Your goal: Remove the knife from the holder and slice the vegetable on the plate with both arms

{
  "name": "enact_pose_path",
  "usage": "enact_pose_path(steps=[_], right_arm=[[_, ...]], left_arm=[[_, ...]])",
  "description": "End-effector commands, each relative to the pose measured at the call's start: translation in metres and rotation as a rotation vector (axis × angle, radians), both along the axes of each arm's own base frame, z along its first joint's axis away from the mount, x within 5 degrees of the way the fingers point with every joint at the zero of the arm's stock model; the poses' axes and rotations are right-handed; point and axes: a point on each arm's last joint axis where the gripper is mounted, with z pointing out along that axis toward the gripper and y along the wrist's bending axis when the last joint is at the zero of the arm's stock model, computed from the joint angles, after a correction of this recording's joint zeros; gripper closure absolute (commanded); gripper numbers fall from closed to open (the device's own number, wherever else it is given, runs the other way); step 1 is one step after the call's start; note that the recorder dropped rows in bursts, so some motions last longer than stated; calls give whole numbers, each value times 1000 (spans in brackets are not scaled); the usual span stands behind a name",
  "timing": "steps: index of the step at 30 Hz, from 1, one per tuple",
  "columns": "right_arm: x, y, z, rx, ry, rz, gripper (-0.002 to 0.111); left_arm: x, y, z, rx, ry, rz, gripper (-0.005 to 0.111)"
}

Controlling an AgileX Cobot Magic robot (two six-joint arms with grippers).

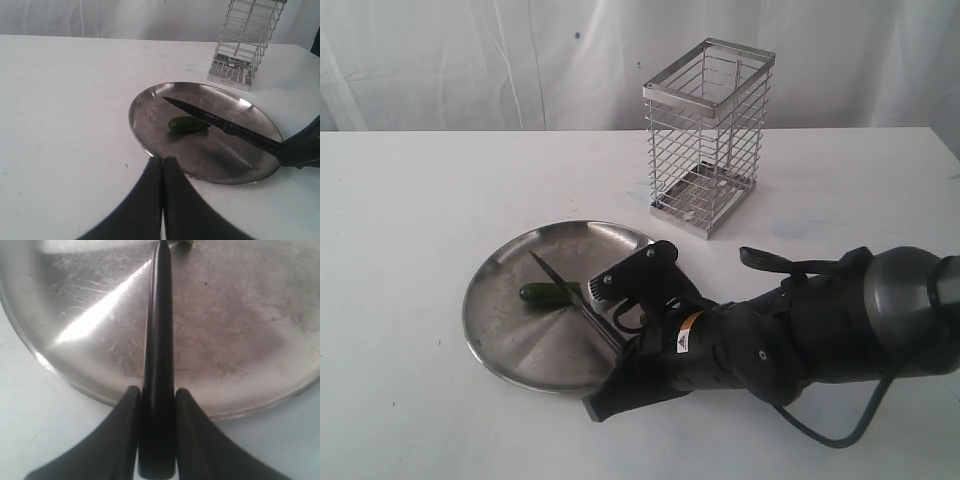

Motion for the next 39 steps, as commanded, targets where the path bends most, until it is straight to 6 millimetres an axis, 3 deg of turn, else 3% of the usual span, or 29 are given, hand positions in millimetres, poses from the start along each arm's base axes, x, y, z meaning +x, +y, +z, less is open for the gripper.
enact_pose_path(steps=[1, 31, 35, 39], right_arm=[[0, 0, 2, 32, 10, -44, 108], [-3, -6, 12, 120, 8, -135, 108], [-3, -6, 11, 116, 13, -135, 108], [-3, -6, 11, 116, 13, -135, 108]], left_arm=[[0, 0, -2, -9, 5, 0, 107], [1, 0, 3, -26, -44, 3, 107], [1, 0, 7, -85, -78, 13, 107], [1, 0, 9, -277, -44, 39, 107]])
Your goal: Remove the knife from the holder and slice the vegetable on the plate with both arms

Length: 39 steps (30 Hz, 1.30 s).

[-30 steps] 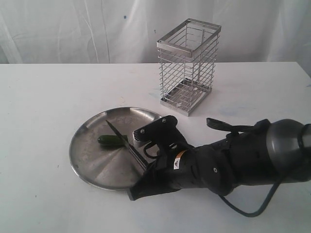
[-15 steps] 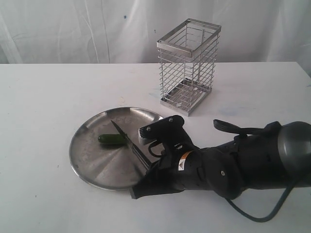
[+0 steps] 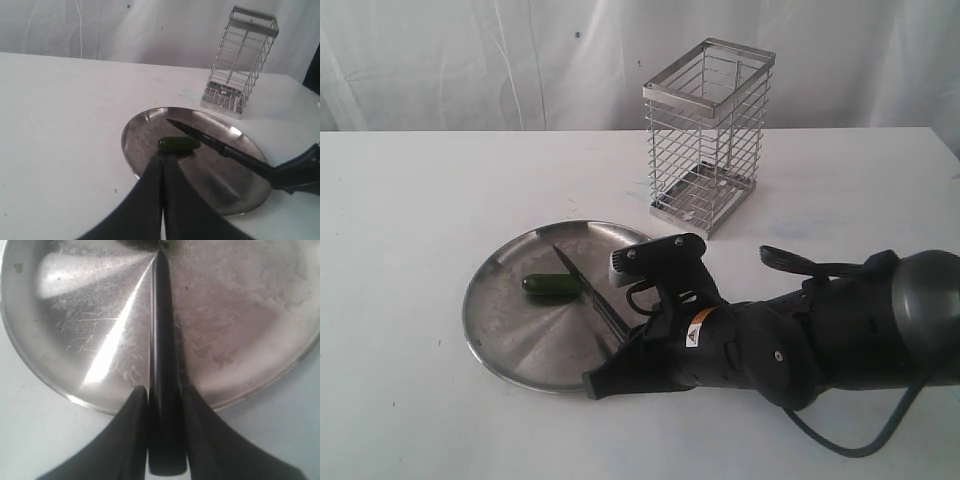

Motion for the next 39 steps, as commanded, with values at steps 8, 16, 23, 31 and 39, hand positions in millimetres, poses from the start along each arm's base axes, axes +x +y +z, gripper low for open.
enact_pose_path(steps=[8, 16, 23, 31, 39], right_arm=[[-3, -2, -3, -21, 32, 7, 108], [-4, -2, -6, -33, 43, 10, 108], [-4, -2, -6, -36, 43, 14, 108], [-5, -3, -8, -56, 48, 36, 108], [-3, -1, -6, -65, 16, 64, 108]], left_arm=[[-1, -1, 10, -216, -5, -2, 107], [10, -12, 48, -66, -10, -117, 98], [55, -38, 75, 127, 117, -181, 68], [131, -82, 94, 208, 145, -235, 83], [160, -97, 74, 283, 239, -252, 69]])
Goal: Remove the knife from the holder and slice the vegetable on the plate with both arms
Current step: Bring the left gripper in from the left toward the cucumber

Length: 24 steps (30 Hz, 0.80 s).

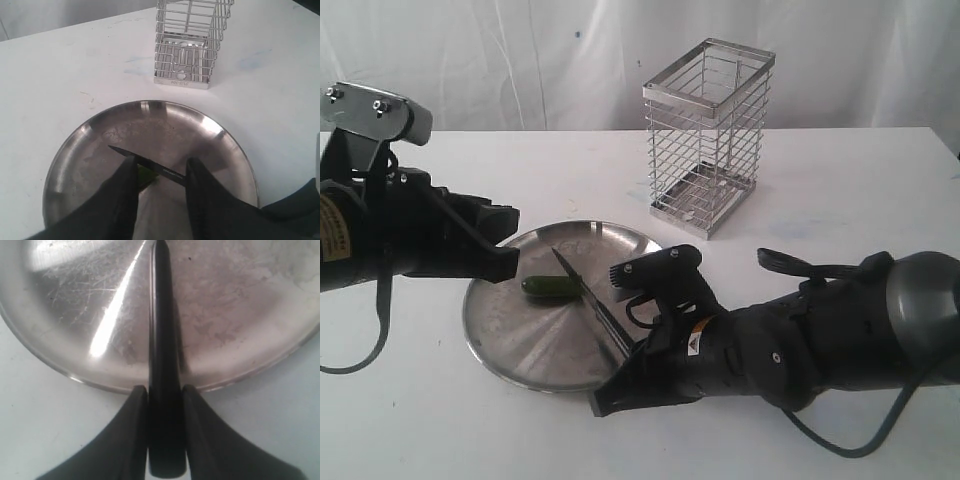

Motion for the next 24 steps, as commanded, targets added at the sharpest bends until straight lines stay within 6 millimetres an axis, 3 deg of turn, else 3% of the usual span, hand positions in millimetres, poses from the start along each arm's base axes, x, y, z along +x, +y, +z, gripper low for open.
enact_pose_path(steps=[1, 24], right_arm=[[1, 0, 1, -4, -24, 17, 108], [6, 5, 14, 29, -87, 29, 108]], left_arm=[[1, -2, 2, -1, -6, -10, 69], [0, -1, -1, 18, 19, 0, 69]])
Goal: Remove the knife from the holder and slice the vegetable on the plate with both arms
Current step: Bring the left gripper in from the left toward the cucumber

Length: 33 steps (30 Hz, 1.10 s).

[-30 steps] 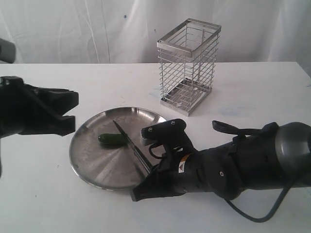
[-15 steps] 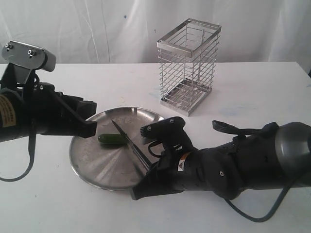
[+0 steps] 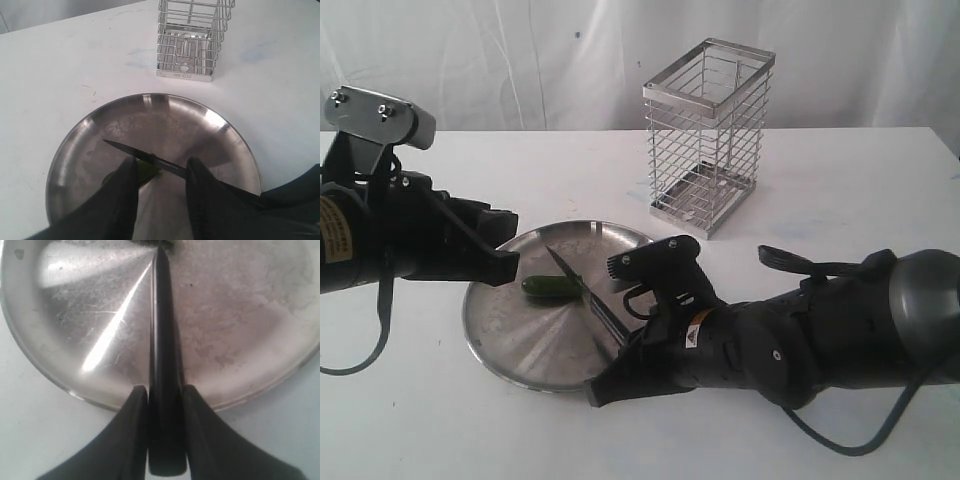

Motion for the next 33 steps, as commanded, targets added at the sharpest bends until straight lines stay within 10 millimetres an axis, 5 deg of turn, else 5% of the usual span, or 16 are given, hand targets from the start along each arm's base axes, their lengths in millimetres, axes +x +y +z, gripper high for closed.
enact_pose_path(steps=[1, 33], right_arm=[[4, 4, 11, 13, -42, 23, 108], [14, -7, 10, -9, -1, -15, 108]], left_arm=[[-1, -1, 0, 4, 8, -1, 69], [-2, 1, -3, 28, 40, 11, 69]])
